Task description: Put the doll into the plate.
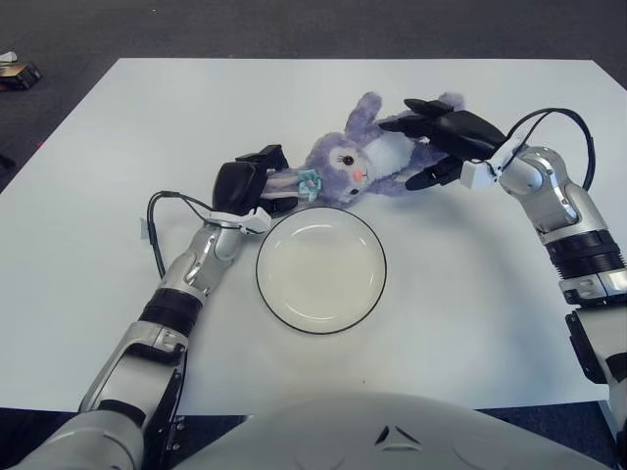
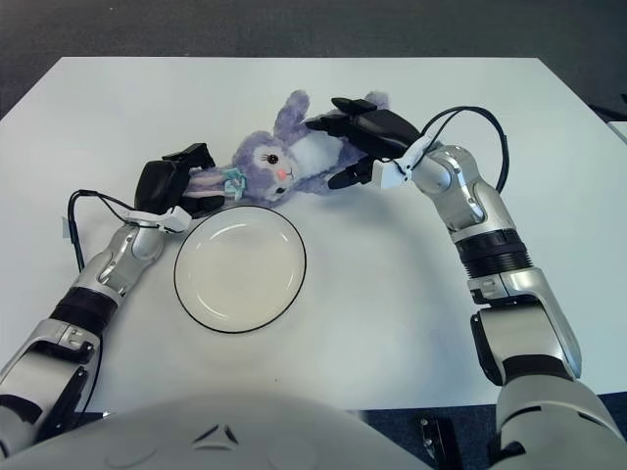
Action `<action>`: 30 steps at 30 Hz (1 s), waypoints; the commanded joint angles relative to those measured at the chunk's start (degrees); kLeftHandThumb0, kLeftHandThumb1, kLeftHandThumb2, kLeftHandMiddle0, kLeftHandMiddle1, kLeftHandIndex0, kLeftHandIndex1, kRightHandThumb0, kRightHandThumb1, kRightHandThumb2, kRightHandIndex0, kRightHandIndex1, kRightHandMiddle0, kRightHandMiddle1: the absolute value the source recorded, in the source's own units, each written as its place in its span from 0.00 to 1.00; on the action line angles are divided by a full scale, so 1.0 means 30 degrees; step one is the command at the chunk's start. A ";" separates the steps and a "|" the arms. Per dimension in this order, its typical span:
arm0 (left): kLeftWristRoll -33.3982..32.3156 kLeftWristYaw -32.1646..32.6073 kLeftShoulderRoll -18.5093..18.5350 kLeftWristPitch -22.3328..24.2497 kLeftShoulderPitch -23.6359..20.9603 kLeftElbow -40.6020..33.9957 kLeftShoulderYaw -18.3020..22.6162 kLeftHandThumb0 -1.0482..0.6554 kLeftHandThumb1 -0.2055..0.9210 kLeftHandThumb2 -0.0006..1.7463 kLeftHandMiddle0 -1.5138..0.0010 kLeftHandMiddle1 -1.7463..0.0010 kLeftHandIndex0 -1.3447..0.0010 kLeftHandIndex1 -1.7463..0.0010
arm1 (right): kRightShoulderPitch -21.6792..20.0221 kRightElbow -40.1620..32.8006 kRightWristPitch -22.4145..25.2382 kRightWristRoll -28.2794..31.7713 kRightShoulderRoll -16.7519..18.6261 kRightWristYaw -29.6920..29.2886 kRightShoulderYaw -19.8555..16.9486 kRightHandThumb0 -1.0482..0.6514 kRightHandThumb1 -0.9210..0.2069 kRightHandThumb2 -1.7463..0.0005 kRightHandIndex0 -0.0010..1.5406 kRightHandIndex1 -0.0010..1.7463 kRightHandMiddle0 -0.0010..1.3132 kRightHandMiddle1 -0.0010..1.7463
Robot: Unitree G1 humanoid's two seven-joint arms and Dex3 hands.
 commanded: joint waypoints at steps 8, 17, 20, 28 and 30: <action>0.0064 -0.0242 0.0158 -0.0030 0.0246 0.0067 -0.0156 0.66 0.58 0.52 0.43 0.00 0.50 0.00 | -0.0812 0.1815 -0.0508 -0.0884 0.0368 -0.0560 0.0992 0.02 0.00 0.72 0.00 0.00 0.20 0.00; -0.0021 -0.0404 0.0173 -0.0101 0.0201 0.0139 -0.0145 0.66 0.58 0.52 0.43 0.00 0.50 0.00 | -0.1882 0.3693 -0.0420 -0.1358 0.1030 -0.1348 0.1625 0.01 0.00 0.69 0.00 0.00 0.20 0.00; -0.0060 -0.0445 0.0198 -0.0145 0.0138 0.0252 -0.0140 0.66 0.58 0.52 0.43 0.00 0.50 0.00 | -0.2258 0.4258 -0.0365 -0.1402 0.1277 -0.1664 0.1742 0.00 0.00 0.68 0.00 0.00 0.21 0.00; -0.0114 -0.0539 0.0260 -0.0303 0.0125 0.0337 -0.0137 0.66 0.59 0.51 0.43 0.00 0.50 0.00 | -0.3101 0.5224 -0.0108 -0.1315 0.1874 -0.2892 0.1650 0.00 0.00 0.67 0.00 0.00 0.21 0.01; -0.0116 -0.0554 0.0261 -0.0325 0.0122 0.0344 -0.0131 0.66 0.59 0.51 0.43 0.00 0.50 0.00 | -0.3186 0.5347 -0.0128 -0.1334 0.1913 -0.3073 0.1667 0.00 0.00 0.66 0.00 0.00 0.21 0.01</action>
